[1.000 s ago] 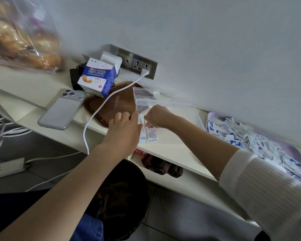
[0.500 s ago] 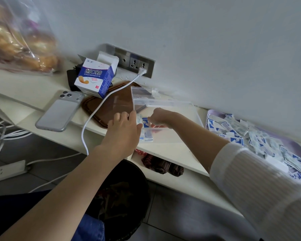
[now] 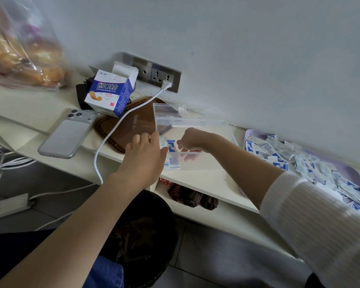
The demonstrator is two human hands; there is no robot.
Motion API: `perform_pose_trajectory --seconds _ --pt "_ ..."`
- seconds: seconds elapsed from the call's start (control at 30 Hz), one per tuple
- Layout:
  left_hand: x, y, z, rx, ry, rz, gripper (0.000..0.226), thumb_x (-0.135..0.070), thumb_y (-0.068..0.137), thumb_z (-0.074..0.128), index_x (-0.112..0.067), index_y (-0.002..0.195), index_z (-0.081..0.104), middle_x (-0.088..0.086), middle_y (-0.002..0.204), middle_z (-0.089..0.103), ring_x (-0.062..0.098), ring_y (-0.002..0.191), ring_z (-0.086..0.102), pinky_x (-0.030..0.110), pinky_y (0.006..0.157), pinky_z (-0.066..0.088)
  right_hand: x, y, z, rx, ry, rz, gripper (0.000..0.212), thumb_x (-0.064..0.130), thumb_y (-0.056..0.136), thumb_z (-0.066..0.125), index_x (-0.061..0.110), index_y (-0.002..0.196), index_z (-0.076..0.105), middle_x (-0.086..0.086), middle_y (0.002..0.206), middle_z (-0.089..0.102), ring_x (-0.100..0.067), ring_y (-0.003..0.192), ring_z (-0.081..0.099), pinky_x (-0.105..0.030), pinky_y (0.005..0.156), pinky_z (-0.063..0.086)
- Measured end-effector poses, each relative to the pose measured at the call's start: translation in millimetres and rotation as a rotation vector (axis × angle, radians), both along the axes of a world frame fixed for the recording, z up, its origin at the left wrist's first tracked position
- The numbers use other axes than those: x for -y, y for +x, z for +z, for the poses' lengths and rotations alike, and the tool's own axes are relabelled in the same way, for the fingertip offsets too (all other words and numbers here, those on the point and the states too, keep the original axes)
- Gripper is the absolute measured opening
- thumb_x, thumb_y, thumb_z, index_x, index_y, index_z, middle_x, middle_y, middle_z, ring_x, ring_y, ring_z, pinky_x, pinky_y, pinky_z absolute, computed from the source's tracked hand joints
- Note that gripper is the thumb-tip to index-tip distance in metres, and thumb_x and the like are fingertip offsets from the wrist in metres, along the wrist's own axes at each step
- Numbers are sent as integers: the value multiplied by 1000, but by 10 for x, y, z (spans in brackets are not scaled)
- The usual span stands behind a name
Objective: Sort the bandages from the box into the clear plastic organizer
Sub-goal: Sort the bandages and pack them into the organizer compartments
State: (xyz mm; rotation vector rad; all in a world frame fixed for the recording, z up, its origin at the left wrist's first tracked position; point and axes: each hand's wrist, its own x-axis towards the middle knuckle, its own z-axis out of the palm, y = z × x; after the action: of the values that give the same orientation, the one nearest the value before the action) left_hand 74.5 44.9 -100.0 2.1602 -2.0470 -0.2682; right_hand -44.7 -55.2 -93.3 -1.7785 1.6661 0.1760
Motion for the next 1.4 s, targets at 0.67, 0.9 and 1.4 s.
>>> perform_pose_trajectory --seconds 0.67,0.9,1.4 --pt "-79 -1026 -24 47 -513 -528 28 -11 78 38 -11 87 64 4 83 60 27 77 58 36 70 31 -857 -2346 -8 -152 -702 98 36 17 95 46 10 130 42 -8 131 45 -26 121 43 -32 96 36" --pt "2 -1859 -299 46 -263 -712 18 -4 67 63 -14 82 62 4 83 59 27 74 61 35 65 45 -981 -3076 -220 -460 -380 70 89 59 80 58 12 145 18 -11 145 27 -29 135 26 -39 112 23" --pt "68 -2665 -425 135 64 -704 44 -31 98 35 -25 141 29 1 143 32 24 129 31 38 100 30 -823 -3464 -141 -228 -429 -11 48 40 86 62 22 128 46 -5 130 49 -27 106 56 -30 78 37"
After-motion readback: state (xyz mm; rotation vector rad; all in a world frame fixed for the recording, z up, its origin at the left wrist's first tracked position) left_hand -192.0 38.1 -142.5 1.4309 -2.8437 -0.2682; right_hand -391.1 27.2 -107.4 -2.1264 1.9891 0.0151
